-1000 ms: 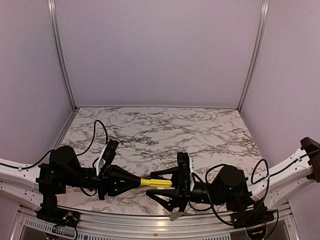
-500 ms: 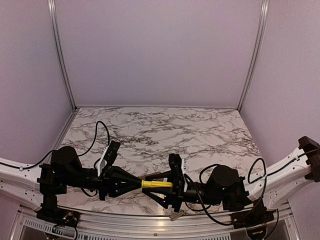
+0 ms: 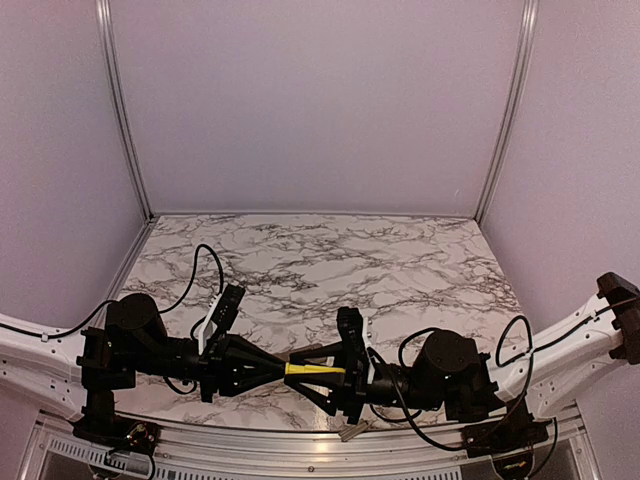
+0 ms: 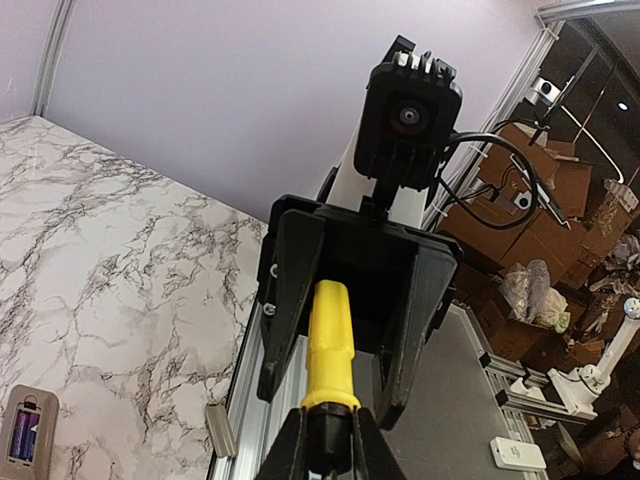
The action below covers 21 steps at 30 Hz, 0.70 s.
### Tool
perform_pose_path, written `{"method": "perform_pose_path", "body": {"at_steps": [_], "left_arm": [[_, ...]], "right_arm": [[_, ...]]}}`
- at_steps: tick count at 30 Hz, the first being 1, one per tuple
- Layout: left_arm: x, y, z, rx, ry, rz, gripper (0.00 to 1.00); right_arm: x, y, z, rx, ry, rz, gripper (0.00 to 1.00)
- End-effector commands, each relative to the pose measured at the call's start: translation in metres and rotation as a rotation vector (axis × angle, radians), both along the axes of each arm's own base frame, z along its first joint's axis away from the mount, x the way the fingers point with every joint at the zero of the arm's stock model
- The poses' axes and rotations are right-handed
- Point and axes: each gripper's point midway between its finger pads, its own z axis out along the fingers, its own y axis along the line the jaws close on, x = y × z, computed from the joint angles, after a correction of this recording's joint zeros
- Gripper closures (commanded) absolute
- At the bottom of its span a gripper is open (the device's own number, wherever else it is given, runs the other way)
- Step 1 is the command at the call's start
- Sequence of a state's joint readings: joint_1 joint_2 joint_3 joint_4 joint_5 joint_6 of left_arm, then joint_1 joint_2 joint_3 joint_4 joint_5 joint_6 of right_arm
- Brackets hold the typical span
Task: Unload the batteries from the remote control
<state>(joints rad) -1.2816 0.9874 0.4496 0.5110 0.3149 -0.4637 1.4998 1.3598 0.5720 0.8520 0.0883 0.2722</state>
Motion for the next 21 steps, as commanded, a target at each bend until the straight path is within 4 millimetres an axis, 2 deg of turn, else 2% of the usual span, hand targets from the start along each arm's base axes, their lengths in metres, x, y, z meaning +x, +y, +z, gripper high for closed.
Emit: {"method": "perform_pose_path", "body": {"at_steps": [1,7,21], "left_arm": [[0.0001,-0.0021,0.0171,-0.044,-0.022,-0.01,1.0],[-0.0003,-0.0022,0.0167,-0.043,-0.02,-0.01,1.0],[0.0006,-0.0021,0.0165,-0.044,-0.021,-0.006,1.0]], "right_arm": [[0.0004,0.0063,0.0063,0.005,-0.005,0.003,0.63],[-0.0006,0.0076,0.0054,0.002,-0.006,0.01,0.66],[0.0005,0.0078,0.0056,0.001,-0.003,0.009,0.86]]}}
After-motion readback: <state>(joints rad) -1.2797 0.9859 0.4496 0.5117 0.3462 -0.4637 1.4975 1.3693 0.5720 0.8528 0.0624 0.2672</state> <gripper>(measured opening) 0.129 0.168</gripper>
